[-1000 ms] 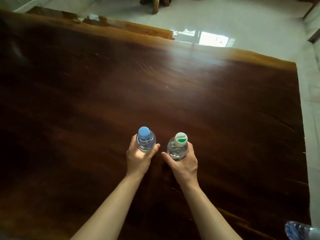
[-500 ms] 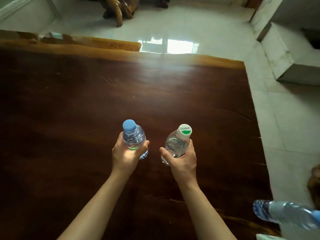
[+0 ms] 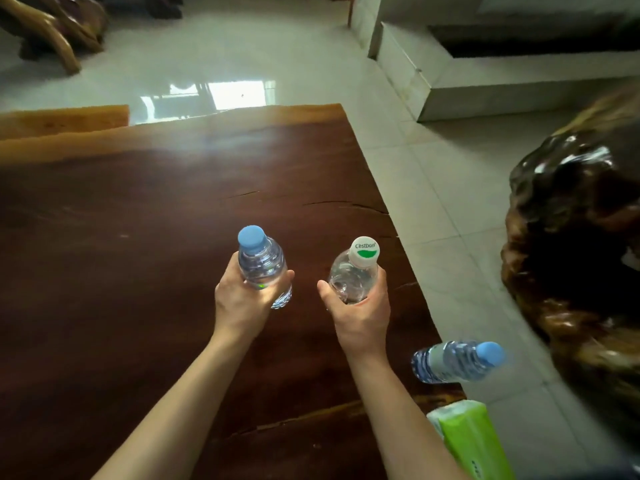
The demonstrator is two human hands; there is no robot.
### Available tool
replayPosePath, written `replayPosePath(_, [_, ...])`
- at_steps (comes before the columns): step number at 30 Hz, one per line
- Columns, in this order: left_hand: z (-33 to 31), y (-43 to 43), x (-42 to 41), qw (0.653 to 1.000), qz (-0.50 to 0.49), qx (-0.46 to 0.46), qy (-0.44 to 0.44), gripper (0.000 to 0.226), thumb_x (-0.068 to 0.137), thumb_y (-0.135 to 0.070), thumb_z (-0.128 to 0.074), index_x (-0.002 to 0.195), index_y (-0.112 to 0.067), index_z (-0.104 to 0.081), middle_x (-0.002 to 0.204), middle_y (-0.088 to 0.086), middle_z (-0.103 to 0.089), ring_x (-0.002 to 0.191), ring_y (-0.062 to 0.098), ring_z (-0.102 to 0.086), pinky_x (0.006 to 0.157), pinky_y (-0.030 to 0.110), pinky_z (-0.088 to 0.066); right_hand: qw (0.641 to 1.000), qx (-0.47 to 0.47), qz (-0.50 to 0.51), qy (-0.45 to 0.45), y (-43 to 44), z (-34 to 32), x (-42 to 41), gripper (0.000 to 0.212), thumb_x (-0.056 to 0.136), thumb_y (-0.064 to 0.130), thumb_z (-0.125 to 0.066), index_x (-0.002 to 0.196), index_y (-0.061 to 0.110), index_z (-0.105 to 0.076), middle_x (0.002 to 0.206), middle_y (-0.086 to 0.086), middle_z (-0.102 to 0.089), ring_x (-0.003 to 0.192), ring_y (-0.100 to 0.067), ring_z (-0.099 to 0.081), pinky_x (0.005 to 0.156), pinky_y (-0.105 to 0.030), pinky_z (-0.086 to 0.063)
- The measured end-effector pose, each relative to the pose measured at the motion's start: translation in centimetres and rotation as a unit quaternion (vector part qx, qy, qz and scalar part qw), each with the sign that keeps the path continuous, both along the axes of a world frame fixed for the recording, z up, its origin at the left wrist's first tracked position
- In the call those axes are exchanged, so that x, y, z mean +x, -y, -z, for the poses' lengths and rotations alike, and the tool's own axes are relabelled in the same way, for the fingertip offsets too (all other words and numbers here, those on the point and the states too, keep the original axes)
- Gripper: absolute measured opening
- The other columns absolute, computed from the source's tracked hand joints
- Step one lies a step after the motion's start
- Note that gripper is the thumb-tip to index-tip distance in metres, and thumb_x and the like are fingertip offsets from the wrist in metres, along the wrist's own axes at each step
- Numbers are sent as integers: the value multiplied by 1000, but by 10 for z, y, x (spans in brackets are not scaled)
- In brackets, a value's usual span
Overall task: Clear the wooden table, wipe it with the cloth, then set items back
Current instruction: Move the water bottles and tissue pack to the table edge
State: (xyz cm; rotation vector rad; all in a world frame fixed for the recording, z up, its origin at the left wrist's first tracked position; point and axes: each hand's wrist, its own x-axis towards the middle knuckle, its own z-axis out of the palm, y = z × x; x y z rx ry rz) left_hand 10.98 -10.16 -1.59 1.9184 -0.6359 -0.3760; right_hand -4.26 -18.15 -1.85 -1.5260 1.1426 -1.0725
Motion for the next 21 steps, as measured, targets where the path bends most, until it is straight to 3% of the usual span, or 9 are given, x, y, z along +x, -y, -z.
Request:
replayPosePath(2, [2,24,-10,1000,24,3,0,45,66,-42,-89,99,-27,-62,88,-12,-71,86,9,-68,81,37,-55,999,-2,50,7,11,6,-9,59,69,31,-90,117,19,-57,106,9,-67,96,-6,-66,80,-12,-50])
replayPosePath(8, [10,85,-33,994,97,-5,-52,48,63,-42,-88,103,-31,-64,92,-11,-75,89,7,-70,84,34,-56,991,0,129,23,32,15,-33,58,70,27,-90,117,26,-56,106,19,-65,96,1,-65,77,-2,-44])
replayPosePath(14, [27,144,-62,982,167,-11,-84,47,63,-37,-90,102,-35,-64,92,-18,-73,82,-1,-69,69,9,-49,978,27,205,-1,50,35,-53,60,68,29,-90,117,23,-57,106,15,-66,95,7,-63,79,0,-41])
replayPosePath(18, [42,170,-79,973,206,-1,-100,50,64,-35,-90,106,-35,-63,94,-16,-73,84,3,-70,74,20,-55,970,40,240,-23,55,50,-60,64,67,36,-90,119,19,-57,110,5,-69,100,-6,-67,88,-19,-51])
replayPosePath(21, [52,184,-87,970,224,6,-97,49,64,-34,-90,105,-34,-63,93,-15,-73,85,5,-70,79,28,-57,966,42,255,-21,58,59,-61,66,67,30,-92,122,15,-58,111,1,-70,101,-8,-67,87,-10,-47])
